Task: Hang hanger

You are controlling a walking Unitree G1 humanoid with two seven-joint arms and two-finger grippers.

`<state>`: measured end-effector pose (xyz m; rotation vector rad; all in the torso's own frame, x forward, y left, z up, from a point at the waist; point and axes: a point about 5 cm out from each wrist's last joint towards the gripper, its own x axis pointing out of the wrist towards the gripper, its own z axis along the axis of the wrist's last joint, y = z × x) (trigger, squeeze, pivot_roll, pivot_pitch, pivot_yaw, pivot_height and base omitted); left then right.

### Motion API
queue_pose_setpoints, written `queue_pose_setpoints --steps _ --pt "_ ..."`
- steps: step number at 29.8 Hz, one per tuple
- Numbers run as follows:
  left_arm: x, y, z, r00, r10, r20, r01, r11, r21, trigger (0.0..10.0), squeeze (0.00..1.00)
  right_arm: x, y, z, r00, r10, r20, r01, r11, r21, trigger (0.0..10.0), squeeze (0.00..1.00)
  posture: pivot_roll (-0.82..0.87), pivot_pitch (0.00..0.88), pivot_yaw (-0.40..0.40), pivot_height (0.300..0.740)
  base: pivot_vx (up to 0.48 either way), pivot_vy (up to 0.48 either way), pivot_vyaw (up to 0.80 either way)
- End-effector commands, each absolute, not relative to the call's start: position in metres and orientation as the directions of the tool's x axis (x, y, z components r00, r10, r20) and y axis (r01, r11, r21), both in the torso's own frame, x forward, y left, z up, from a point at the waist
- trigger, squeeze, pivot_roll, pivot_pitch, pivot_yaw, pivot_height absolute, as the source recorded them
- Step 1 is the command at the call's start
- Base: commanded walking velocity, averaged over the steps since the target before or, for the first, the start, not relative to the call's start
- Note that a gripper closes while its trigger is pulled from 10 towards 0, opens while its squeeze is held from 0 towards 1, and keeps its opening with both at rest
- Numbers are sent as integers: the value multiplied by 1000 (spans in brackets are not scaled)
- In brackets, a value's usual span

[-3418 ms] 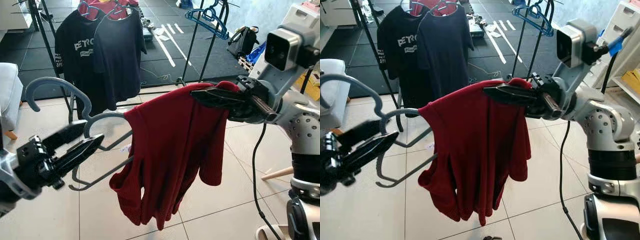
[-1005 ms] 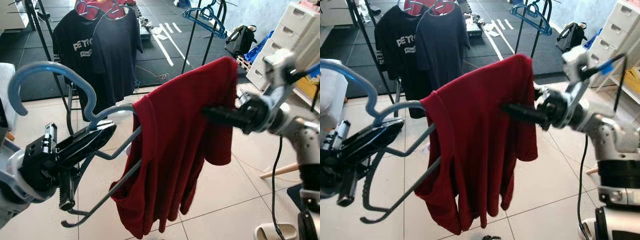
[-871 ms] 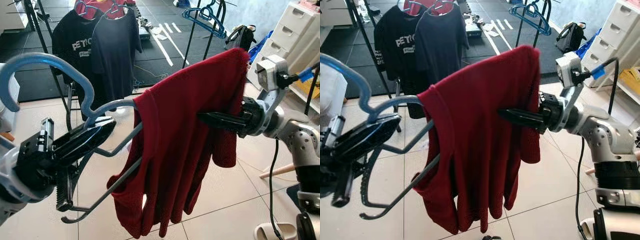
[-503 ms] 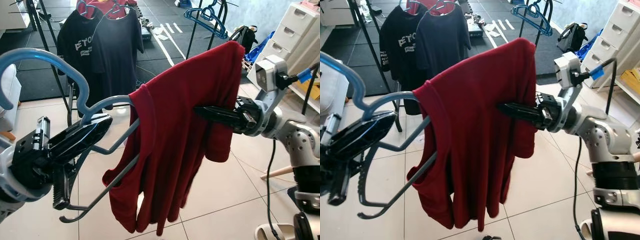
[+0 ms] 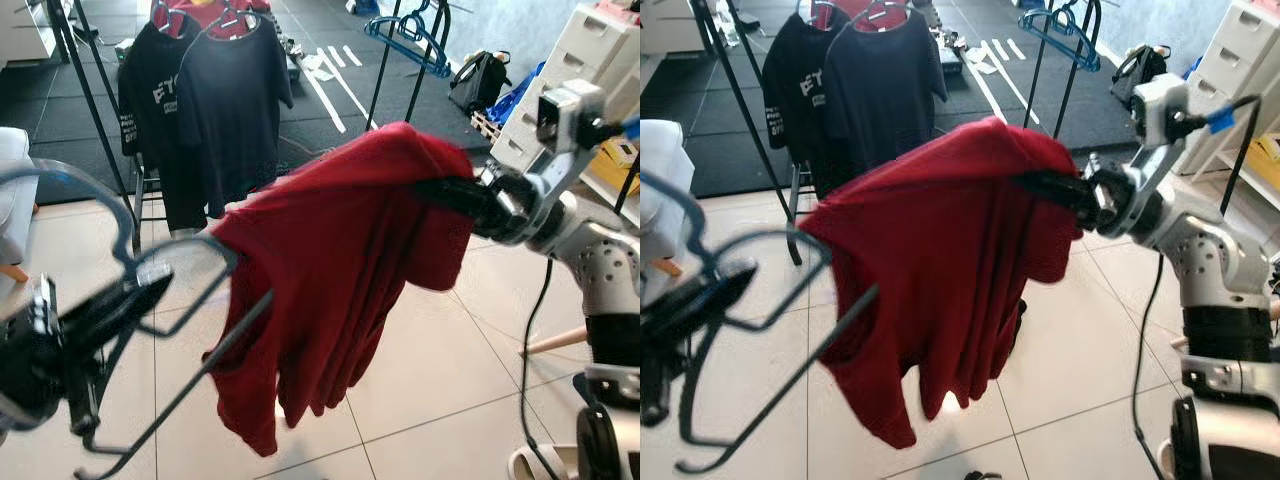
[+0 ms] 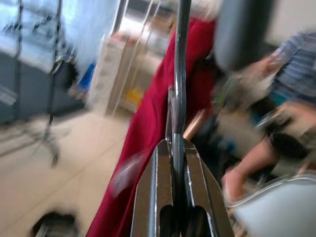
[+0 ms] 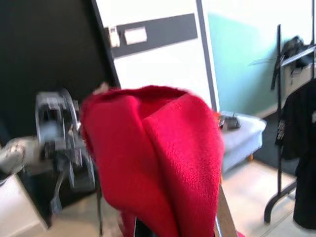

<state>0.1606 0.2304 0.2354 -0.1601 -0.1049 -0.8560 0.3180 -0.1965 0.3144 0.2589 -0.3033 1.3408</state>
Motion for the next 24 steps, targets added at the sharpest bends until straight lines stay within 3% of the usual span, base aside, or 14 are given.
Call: queue_pose_setpoints --steps 1,5,7,9,10,11,12,14,17,18,20,21,23,24 --pt "161 231 220 658 -752 39 752 652 -98 0 0 318 -202 324 204 888 413 -974 227 -7 0 0 -15 147 -80 740 0 0 0" --pt "159 235 200 674 -735 -76 726 678 -113 0 0 322 -203 324 237 876 420 -966 260 2 0 0 -14 146 -80 740 0 0 0" --pt "156 242 180 696 -697 -170 684 717 -138 0 0 332 -205 317 334 855 396 -936 351 31 0 0 -14 149 -77 740 0 0 0" --pt "156 242 180 696 -697 -170 684 717 -138 0 0 332 -205 317 334 855 396 -936 351 31 0 0 -14 149 -77 740 0 0 0" --pt "156 248 169 720 -657 -222 644 753 -137 118 0 341 -204 306 419 845 331 -901 432 39 0 0 -14 149 -75 740 0 0 0" --pt "156 248 169 720 -657 -222 644 753 -137 118 0 341 -204 306 419 845 331 -901 432 39 0 0 -14 149 -75 740 0 0 0" --pt "168 267 133 865 -410 -288 394 912 -114 10000 0 358 -199 245 632 766 117 -774 619 131 10000 0 -6 151 -74 740 0 0 0" --pt "168 267 133 865 -410 -288 394 912 -114 10000 0 358 -199 245 632 766 117 -774 619 131 10000 0 -6 151 -74 740 0 0 0" --pt "174 273 117 911 -278 -305 257 961 -106 10000 0 360 -198 215 692 721 31 -713 677 180 10000 0 -3 153 -75 740 0 0 0" --pt "174 275 94 939 -106 -326 78 992 -98 10000 0 355 -197 169 755 649 -96 -616 751 236 10000 0 14 157 -75 740 0 0 0" --pt "174 275 94 939 -106 -326 78 992 -98 10000 0 355 -197 169 755 649 -96 -616 751 236 10000 0 14 157 -75 740 0 0 0" --pt "167 273 70 930 82 -357 -126 987 -102 10000 0 339 -195 121 777 588 -226 -538 806 245 10000 0 15 157 -76 740 0 0 769" --pt "167 273 70 930 82 -357 -126 987 -102 10000 0 339 -195 121 777 588 -226 -538 806 245 10000 0 15 157 -76 740 0 0 769" --pt "156 267 49 903 195 -383 -258 959 -120 10000 0 322 -196 87 785 532 -316 -479 846 235 10000 0 33 155 -83 740 0 0 763"
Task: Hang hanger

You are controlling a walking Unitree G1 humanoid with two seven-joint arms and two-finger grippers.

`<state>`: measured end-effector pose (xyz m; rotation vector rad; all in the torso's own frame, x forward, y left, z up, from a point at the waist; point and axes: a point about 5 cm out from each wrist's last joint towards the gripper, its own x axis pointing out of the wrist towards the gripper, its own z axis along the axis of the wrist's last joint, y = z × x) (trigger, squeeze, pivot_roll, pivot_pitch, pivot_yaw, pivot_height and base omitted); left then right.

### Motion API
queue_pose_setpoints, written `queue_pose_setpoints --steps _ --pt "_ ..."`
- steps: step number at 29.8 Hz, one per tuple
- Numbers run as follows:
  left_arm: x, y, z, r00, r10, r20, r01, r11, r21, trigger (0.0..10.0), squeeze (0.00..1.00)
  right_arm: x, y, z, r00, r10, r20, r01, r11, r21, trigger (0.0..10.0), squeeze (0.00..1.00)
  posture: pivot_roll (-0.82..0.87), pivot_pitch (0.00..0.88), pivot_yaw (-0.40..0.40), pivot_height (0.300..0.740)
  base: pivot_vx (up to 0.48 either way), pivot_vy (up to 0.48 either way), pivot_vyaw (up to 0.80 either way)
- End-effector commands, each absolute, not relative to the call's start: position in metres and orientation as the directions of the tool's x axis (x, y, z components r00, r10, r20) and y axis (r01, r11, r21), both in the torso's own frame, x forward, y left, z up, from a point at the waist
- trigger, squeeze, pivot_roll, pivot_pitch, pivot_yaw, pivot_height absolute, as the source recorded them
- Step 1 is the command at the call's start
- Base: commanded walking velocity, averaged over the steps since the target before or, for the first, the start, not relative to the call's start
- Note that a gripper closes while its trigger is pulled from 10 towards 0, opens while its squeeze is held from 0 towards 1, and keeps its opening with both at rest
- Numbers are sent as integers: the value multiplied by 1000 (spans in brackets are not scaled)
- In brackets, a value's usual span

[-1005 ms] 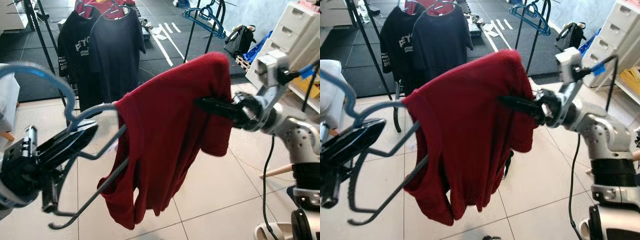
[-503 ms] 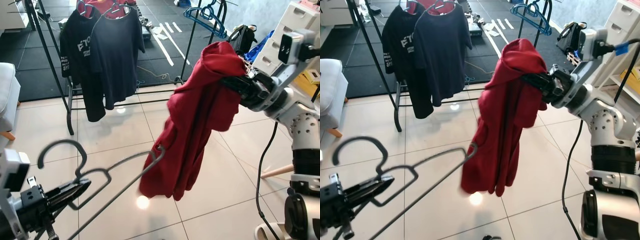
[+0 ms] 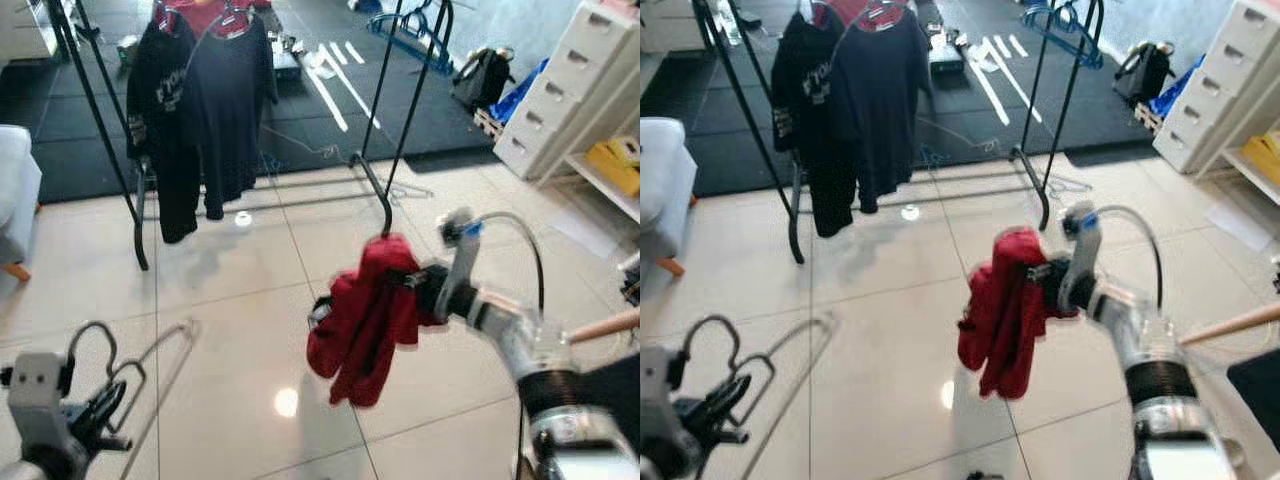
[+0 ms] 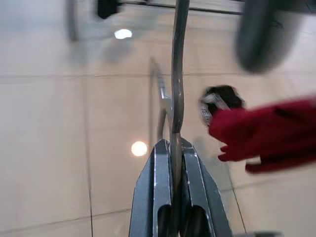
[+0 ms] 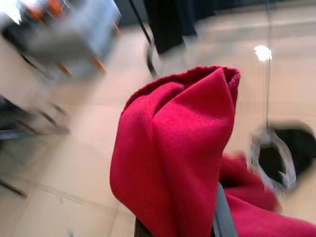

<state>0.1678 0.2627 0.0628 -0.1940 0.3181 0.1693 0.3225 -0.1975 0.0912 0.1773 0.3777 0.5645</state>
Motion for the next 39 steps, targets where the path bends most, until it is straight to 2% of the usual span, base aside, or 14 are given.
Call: queue_pose_setpoints --steps 1,2,3,4,5,6,8,12,22,24,39 --pt "156 267 49 903 195 -383 -258 959 -120 10000 0 322 -196 87 785 532 -316 -479 846 235 10000 0 33 155 -83 740 0 0 763" --pt "145 261 31 871 270 -411 -348 929 -127 10000 0 308 -197 63 786 486 -382 -445 874 195 10000 0 34 147 -84 740 0 0 769" --pt "145 261 31 871 270 -411 -348 929 -127 10000 0 308 -197 63 786 486 -382 -445 874 195 10000 0 34 147 -84 740 0 0 769" --pt "139 254 21 872 258 -415 -371 903 -217 10000 0 300 -201 50 792 448 -416 -414 893 175 10000 0 37 139 -84 740 0 0 769" --pt "139 254 21 872 258 -415 -371 903 -217 10000 0 300 -201 50 792 448 -416 -414 893 175 10000 0 37 139 -84 740 0 0 769" --pt "139 254 16 879 243 -409 -373 886 -276 10000 0 294 -209 40 801 400 -446 -373 915 151 10000 0 46 129 -83 740 0 0 763" --pt "141 256 14 887 229 -401 -365 880 -304 10000 0 290 -217 32 808 355 -470 -335 933 129 10000 0 53 117 -79 740 0 0 763" --pt "156 259 8 890 212 -403 -331 909 -254 10000 0 284 -227 17 842 253 -476 -201 967 158 10000 0 61 84 -61 740 0 0 758" --pt "168 264 0 884 249 -395 -354 909 -221 10000 0 289 -218 12 840 223 -494 -146 971 190 10000 0 74 32 -57 740 0 0 731" --pt "175 267 -5 887 245 -392 -350 910 -221 10000 0 293 -211 10 836 223 -501 -148 971 186 10000 0 52 0 -59 740 0 0 725" --pt "197 260 -8 906 231 -354 -312 930 -193 10000 0 299 -212 12 837 209 -505 -137 975 177 10000 0 37 4 -74 740 0 0 725"
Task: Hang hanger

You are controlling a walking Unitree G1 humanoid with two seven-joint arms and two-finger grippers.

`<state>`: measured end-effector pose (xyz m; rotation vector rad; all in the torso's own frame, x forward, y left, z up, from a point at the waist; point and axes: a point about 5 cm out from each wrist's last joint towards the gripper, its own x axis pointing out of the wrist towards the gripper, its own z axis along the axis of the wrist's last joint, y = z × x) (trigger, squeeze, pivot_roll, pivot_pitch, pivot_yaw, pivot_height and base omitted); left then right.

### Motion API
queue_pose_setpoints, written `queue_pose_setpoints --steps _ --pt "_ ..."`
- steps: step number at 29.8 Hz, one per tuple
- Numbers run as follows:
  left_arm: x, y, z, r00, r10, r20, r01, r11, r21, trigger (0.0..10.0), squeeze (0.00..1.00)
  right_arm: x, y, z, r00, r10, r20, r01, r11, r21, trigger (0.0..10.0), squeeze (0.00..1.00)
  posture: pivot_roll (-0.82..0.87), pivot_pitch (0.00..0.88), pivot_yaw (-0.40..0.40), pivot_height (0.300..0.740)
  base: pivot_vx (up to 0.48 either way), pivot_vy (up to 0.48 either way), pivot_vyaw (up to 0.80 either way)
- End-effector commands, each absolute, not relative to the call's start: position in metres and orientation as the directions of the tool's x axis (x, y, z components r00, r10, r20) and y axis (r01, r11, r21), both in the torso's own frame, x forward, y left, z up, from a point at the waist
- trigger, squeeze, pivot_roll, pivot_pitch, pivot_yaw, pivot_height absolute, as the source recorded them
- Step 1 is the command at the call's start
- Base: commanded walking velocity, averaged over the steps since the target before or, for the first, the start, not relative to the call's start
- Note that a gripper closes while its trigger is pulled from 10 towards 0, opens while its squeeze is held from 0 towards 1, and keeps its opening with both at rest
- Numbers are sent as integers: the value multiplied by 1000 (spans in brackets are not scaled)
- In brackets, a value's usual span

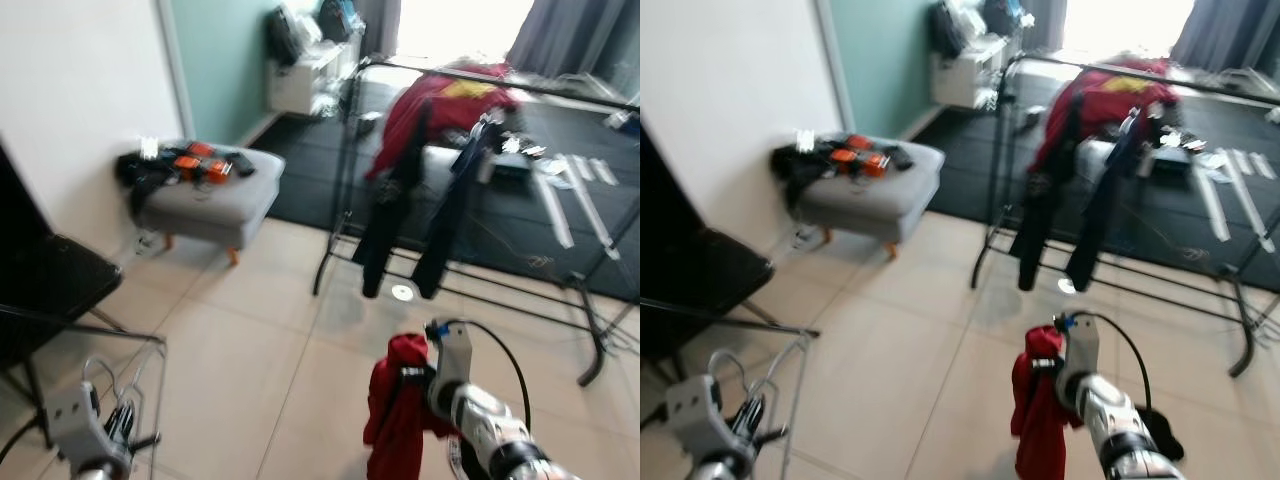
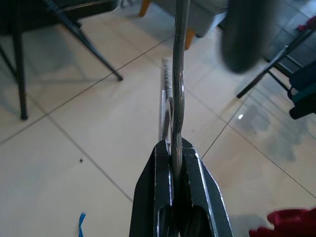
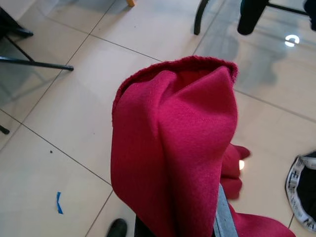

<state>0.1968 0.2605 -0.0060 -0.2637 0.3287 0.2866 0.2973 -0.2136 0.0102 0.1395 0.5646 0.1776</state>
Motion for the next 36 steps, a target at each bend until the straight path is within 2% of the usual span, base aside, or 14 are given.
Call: queue_pose_setpoints --steps 1,12,28,36 --pt "197 260 -8 906 231 -354 -312 930 -193 10000 0 299 -212 12 837 209 -505 -137 975 177 10000 0 37 4 -74 740 0 0 725" --pt "192 265 -7 916 211 -342 -290 936 -200 10000 0 299 -213 13 844 225 -487 -150 970 189 10000 0 19 85 -55 740 0 0 723" --pt "189 260 -9 922 195 -335 -273 940 -205 10000 0 295 -215 10 839 244 -486 -167 966 196 10000 0 9 61 -44 740 0 0 707" --pt "188 258 -2 925 217 -313 -288 936 -203 10000 0 296 -217 12 839 260 -478 -182 962 203 10000 0 8 93 -63 740 0 0 707"
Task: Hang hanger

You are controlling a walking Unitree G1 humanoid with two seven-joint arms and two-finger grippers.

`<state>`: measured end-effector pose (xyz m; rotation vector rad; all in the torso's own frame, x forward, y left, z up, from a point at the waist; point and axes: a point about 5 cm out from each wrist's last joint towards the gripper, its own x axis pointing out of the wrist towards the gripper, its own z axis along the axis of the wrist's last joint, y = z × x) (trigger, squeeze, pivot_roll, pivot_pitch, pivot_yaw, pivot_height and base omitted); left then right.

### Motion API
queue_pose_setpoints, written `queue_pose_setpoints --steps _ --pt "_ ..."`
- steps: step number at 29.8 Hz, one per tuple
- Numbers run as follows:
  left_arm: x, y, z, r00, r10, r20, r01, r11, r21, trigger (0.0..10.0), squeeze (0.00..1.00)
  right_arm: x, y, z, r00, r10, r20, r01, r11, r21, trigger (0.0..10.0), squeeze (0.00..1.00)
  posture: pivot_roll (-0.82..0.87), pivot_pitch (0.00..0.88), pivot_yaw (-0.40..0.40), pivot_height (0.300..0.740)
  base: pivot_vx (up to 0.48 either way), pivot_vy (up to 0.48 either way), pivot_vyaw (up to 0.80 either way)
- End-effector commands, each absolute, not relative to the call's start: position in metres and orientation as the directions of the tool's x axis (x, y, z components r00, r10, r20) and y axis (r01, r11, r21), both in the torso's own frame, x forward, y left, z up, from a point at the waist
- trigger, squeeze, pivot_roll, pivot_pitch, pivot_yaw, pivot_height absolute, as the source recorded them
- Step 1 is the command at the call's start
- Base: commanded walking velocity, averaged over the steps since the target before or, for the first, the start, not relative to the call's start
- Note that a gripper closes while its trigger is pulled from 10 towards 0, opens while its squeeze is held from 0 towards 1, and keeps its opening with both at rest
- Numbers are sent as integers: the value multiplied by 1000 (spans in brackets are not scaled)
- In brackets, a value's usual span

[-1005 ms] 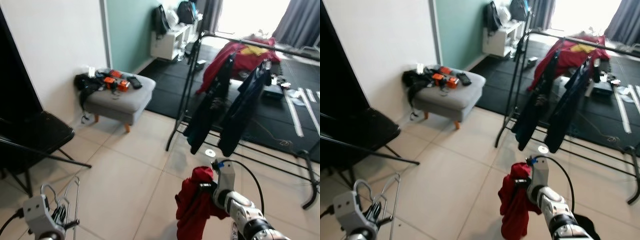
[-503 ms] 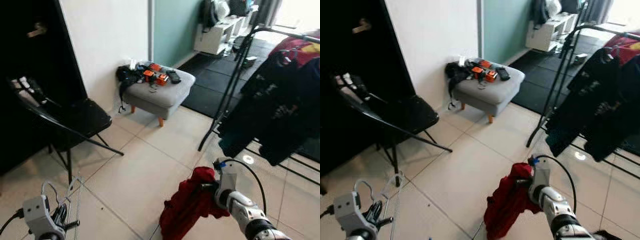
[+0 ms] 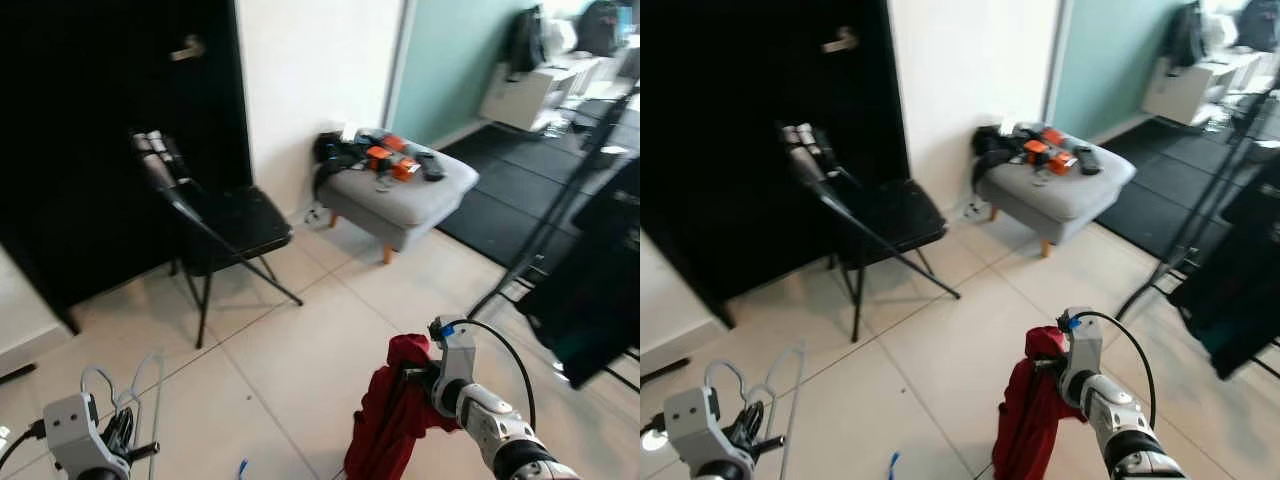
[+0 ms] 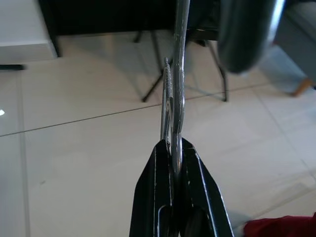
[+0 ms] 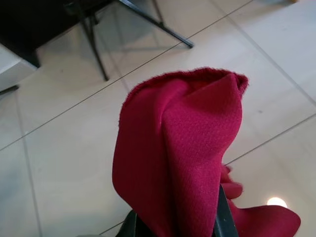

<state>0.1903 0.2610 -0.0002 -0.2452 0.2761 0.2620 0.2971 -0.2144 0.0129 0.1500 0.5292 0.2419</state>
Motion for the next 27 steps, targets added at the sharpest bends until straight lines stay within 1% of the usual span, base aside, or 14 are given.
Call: queue_pose_setpoints --steps 1,4,27 --pt "188 258 -2 925 217 -313 -288 936 -203 10000 0 296 -217 12 839 260 -478 -182 962 203 10000 0 8 93 -63 740 0 0 706" --pt "189 258 -1 922 222 -316 -293 935 -198 10000 0 296 -217 13 836 268 -478 -190 960 206 10000 0 11 108 -66 740 0 0 706" --pt "188 252 2 920 205 -335 -284 937 -206 10000 0 296 -221 14 839 268 -474 -188 960 209 10000 0 -9 133 -70 740 0 0 708"
